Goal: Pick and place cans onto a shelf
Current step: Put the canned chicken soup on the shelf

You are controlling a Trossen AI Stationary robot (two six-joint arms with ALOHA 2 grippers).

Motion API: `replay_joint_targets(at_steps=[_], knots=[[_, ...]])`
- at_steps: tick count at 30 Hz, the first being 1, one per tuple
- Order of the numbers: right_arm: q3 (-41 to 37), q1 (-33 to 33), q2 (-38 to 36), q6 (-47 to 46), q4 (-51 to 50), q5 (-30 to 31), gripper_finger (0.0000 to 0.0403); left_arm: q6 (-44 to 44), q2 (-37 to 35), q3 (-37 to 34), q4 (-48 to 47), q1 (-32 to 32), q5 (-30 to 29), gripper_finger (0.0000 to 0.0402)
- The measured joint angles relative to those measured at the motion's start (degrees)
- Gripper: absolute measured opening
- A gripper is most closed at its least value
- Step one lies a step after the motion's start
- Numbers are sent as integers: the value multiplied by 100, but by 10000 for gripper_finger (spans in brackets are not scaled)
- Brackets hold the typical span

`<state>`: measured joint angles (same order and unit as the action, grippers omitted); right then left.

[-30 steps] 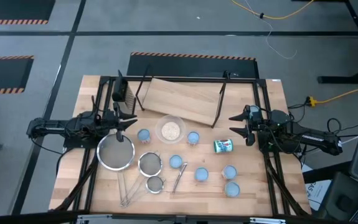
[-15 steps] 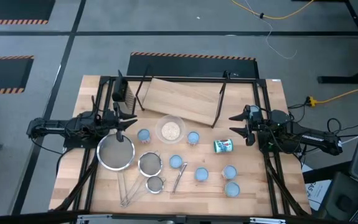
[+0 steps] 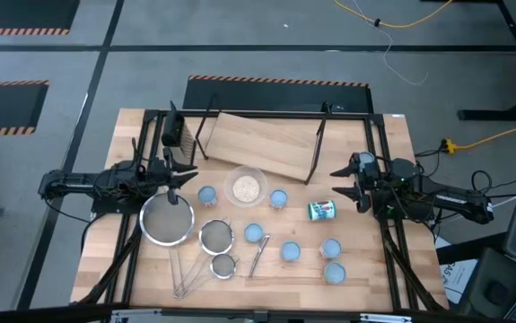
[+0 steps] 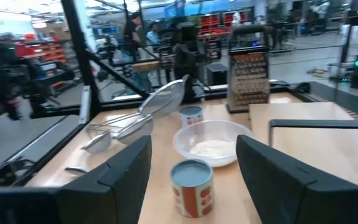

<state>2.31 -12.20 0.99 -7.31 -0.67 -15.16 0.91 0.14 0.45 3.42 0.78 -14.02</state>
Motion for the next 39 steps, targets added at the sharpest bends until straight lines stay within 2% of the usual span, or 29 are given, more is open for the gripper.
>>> replay_joint_targets(at_steps=[11, 15, 20, 24, 29, 33, 39], knots=[[0, -1, 0, -54, 33, -1049, 239, 0, 1, 1, 2, 0, -2, 82], [0, -1, 0, -915, 398, -1307, 239, 1, 1, 2, 2, 1, -2, 82], [0, 0, 0, -1846, 1154, -1279, 239, 0, 2, 2, 2, 0, -2, 82], [272, -1, 1, -2121, 1298, -705, 239, 0, 2, 1, 4, 0, -2, 82], [1082, -1, 156, -1445, 423, 33, 239, 2, 0, 2, 4, 2, -2, 82], [2196, -1, 625, -1315, -1500, 979, 239, 0, 0, 1, 4, 0, -4, 82], [3734, -1, 1819, -1658, -4513, 2455, 239, 2, 2, 0, 4, 0, -4, 82]])
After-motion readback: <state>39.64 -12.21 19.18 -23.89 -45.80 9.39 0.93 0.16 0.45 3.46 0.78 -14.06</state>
